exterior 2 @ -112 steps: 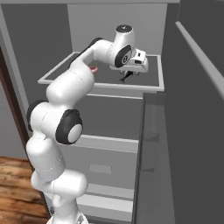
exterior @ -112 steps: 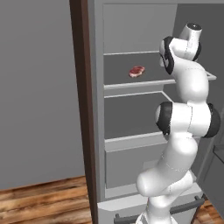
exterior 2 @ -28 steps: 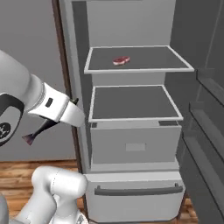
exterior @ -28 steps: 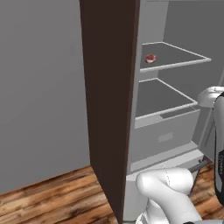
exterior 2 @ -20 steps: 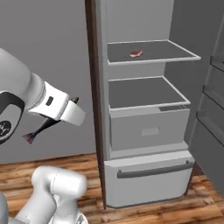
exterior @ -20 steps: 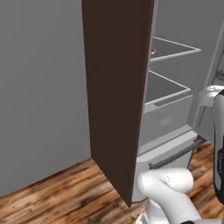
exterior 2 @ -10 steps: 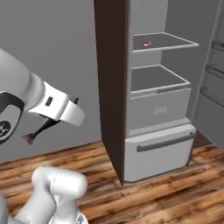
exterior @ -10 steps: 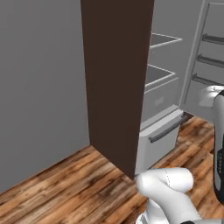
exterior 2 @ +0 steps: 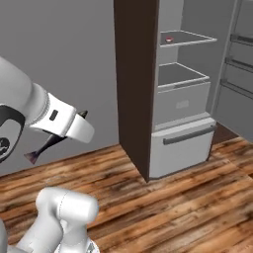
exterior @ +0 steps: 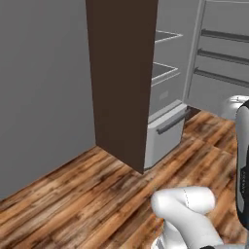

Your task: Gather the lemon and cucumber from the fridge and place them on a tray on the dining counter. Then gather the fish and steak from the fridge and place them on the other tray.

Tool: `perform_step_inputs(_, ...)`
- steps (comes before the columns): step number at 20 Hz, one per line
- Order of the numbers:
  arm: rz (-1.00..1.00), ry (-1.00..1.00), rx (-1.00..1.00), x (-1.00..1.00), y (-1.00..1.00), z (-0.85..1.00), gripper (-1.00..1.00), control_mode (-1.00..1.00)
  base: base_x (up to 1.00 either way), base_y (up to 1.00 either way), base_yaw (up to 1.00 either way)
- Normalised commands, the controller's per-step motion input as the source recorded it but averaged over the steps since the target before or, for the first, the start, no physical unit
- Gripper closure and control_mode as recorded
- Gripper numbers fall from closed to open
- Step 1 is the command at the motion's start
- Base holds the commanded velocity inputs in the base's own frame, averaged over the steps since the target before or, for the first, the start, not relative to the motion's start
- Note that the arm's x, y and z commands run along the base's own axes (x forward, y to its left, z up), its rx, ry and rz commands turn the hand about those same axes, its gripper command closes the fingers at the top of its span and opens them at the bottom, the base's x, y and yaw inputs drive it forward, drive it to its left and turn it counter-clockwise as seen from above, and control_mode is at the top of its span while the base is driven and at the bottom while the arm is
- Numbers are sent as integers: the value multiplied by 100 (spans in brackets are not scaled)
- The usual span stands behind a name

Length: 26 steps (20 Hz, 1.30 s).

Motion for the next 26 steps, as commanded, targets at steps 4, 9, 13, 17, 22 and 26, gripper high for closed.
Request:
perform_step_inputs(4, 0, 0, 0, 0, 0, 0, 100, 100, -100, 30, -22)
perform_step_inputs(9, 0, 0, 0, 0, 0, 0, 100, 100, -100, 40, -22)
perform_step_inputs(13, 0, 0, 0, 0, 0, 0, 100, 100, -100, 44, -22)
perform_step_inputs(17, 0, 0, 0, 0, 0, 0, 100, 100, -100, 42, -22)
perform_step_inputs(22, 0, 0, 0, 0, 0, 0, 100, 100, -100, 28, -22)
perform_step_inputs(26, 0, 0, 0, 0, 0, 0, 100, 100, -82, -10, -31)
